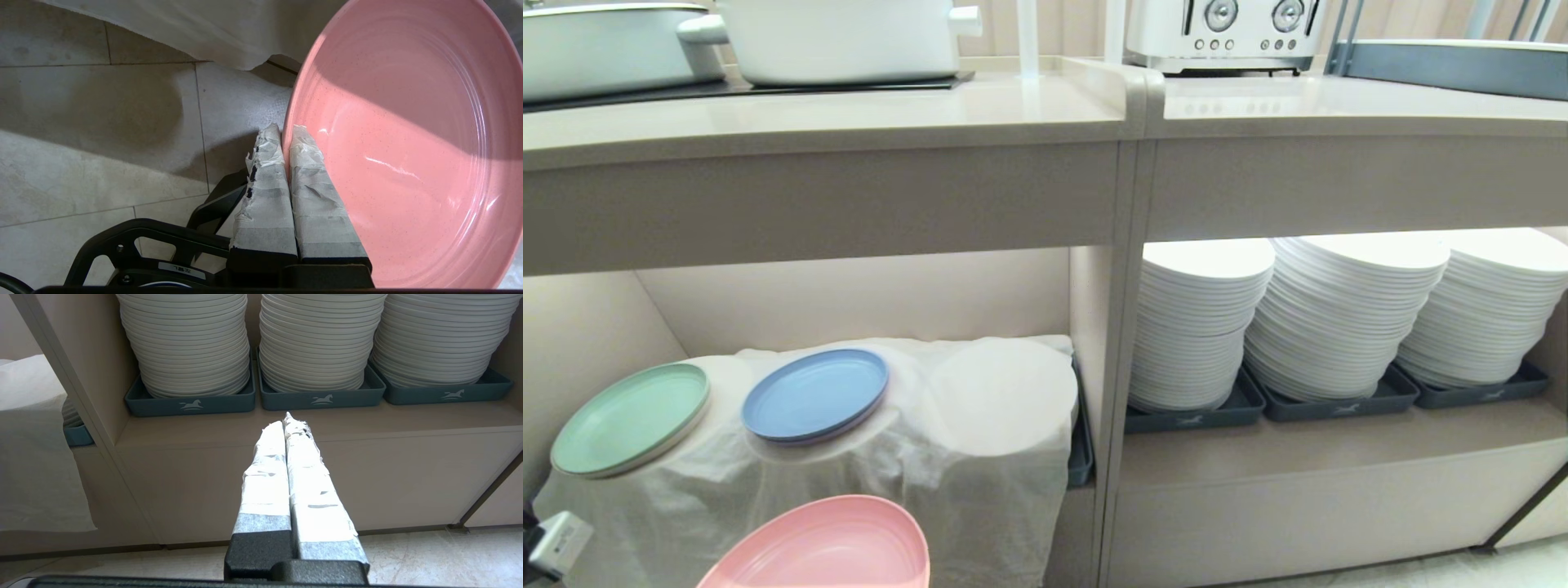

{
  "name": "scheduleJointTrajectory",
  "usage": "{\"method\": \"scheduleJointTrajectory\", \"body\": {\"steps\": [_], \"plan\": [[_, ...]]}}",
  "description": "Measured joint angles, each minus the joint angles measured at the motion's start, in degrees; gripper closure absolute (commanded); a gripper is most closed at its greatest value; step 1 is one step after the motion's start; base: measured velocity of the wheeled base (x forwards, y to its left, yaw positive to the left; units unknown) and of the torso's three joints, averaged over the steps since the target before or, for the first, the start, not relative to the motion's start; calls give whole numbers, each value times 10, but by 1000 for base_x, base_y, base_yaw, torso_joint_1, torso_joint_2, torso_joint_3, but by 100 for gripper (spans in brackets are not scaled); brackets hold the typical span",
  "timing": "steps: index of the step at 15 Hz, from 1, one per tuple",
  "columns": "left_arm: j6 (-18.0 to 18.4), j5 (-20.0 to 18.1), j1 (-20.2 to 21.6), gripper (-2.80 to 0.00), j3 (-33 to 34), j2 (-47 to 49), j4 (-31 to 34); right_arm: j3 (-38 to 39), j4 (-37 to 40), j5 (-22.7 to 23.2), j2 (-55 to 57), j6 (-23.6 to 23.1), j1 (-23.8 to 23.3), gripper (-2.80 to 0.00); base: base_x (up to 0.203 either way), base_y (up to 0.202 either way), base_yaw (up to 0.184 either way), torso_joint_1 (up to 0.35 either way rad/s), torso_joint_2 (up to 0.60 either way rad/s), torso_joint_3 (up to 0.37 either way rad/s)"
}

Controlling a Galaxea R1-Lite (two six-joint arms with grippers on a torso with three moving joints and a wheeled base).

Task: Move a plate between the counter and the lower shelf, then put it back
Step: Put the plate

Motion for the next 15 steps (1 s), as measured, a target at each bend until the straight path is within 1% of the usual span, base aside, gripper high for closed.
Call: {"method": "scheduleJointTrajectory", "body": {"steps": [15], "plan": [[0,5,-2,0,-1,0,0,0,0,0,0,0,0,0,0,0,0,0,0,0]]}}
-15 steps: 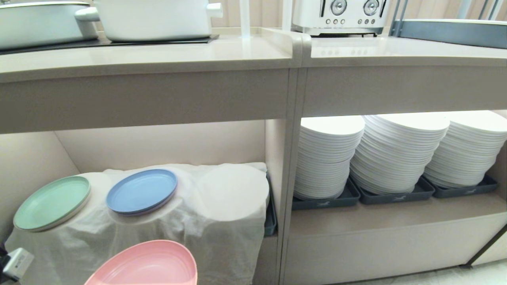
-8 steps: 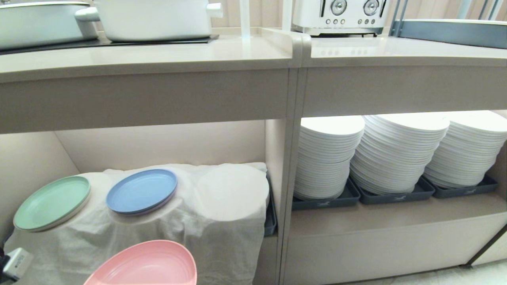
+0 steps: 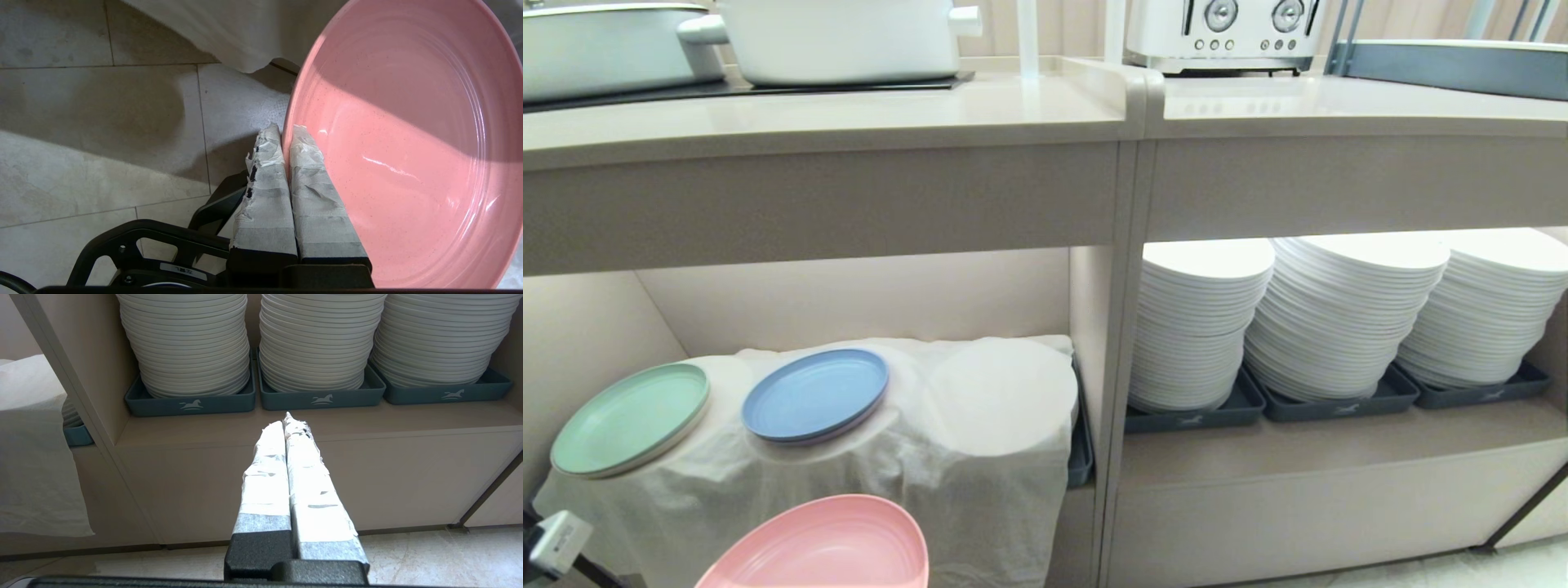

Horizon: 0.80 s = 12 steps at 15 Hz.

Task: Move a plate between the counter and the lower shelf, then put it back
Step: Put the plate

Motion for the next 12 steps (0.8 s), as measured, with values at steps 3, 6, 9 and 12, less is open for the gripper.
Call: {"method": "scheduleJointTrajectory", "body": {"steps": [3,6,9,12], "plan": [[0,0,1,0,-1,0,0,0,0,0,0,-1,0,0,0,0,0,0,0,0],[0,0,1,0,-1,0,0,0,0,0,0,-4,0,0,0,0,0,0,0,0],[0,1,1,0,-1,-1,0,0,0,-1,0,-4,0,0,0,0,0,26,-99,-75],[0,0,1,0,-1,-2,1,0,2,-1,0,-4,0,0,0,0,0,60,-242,-269]]}}
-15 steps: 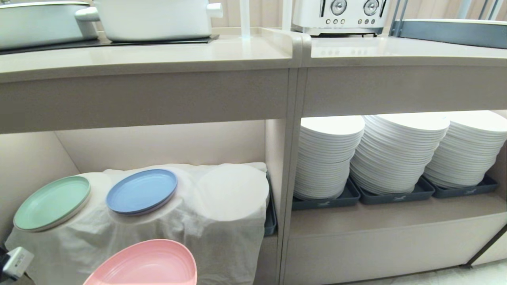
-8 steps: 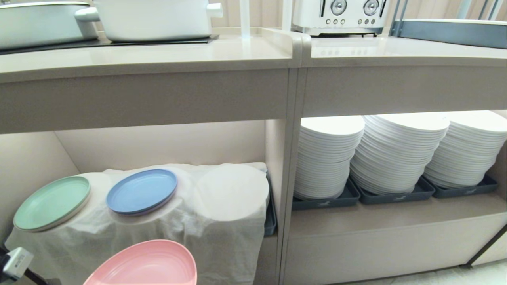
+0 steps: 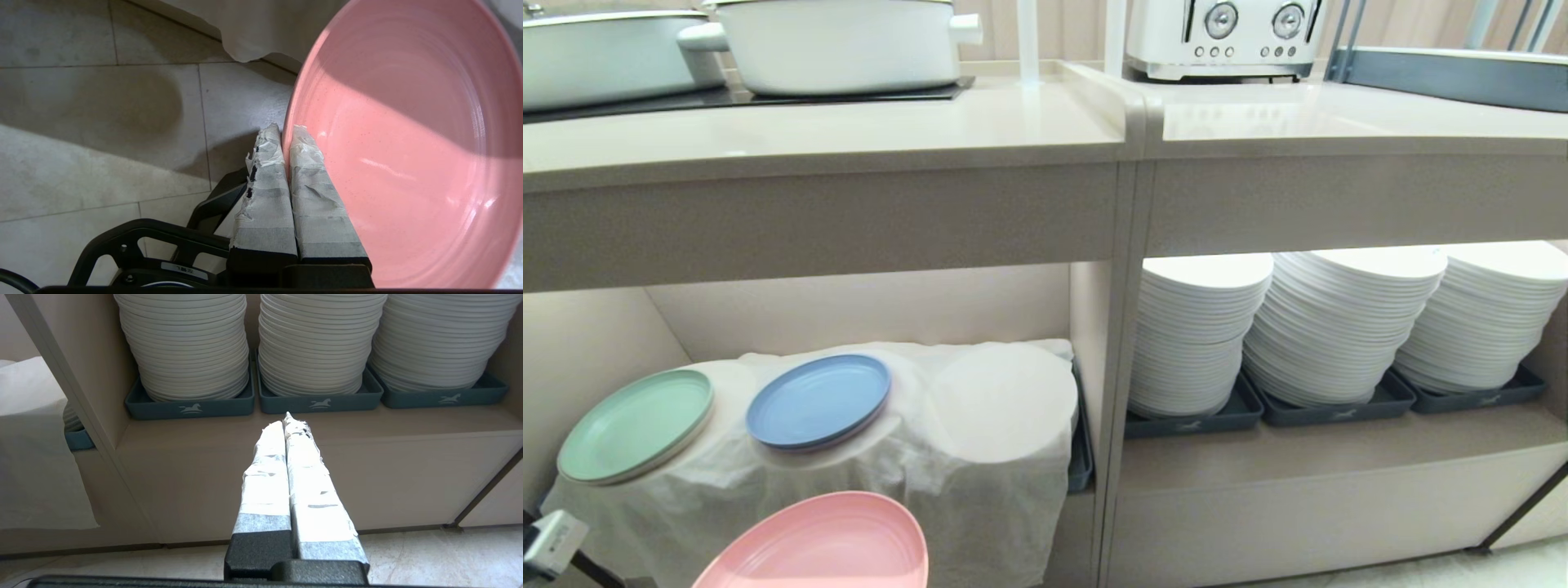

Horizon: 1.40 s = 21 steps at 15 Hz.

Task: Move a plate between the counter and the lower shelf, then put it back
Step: Put the plate

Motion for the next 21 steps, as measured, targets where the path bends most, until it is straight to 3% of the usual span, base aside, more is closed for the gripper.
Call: {"method": "scheduleJointTrajectory", "body": {"steps": [21], "plan": [[0,-1,1,0,1,2,-1,0,-1,0,0,-1,0,0,0,0,0,207,-504,-287]]}}
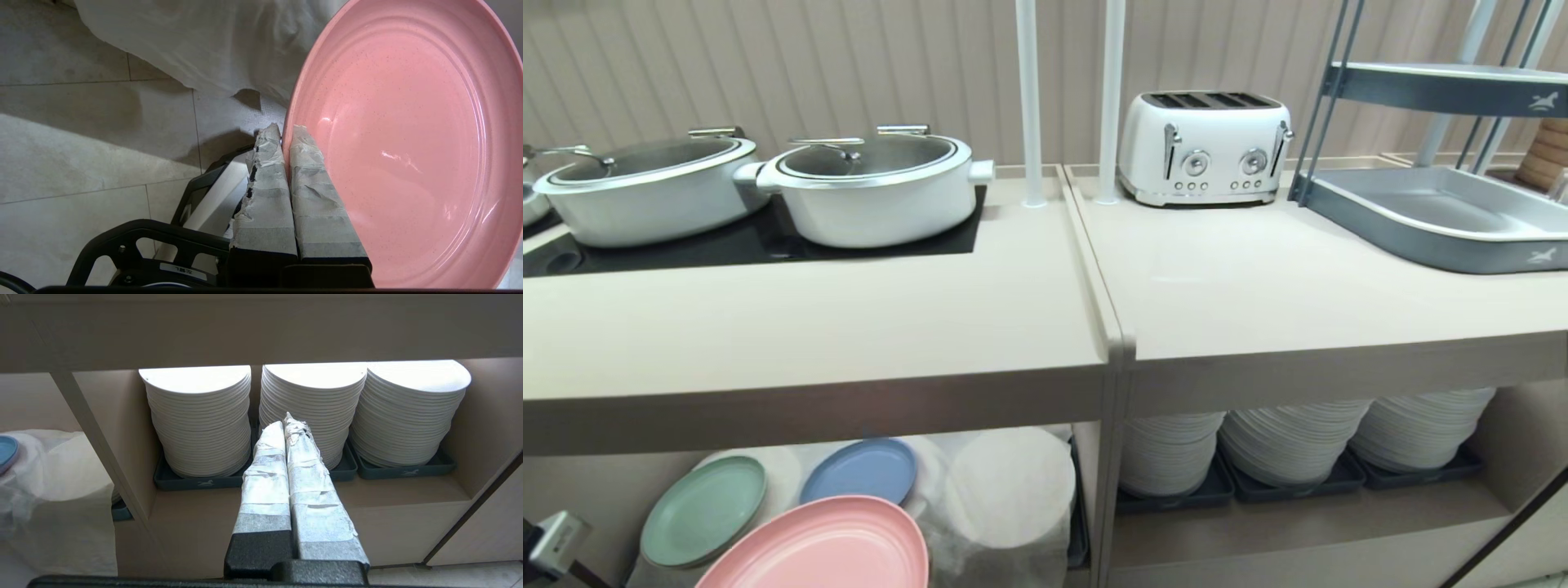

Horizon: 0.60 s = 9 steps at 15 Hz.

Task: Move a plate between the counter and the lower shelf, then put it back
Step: Put the plate

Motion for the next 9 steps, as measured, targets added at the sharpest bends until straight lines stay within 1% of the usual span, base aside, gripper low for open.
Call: {"method": "scheduleJointTrajectory", "body": {"steps": [9], "plan": [[-1,1,2,0,-1,0,0,0,0,0,0,0,0,0,0,0,0,269,-574,-303]]}}
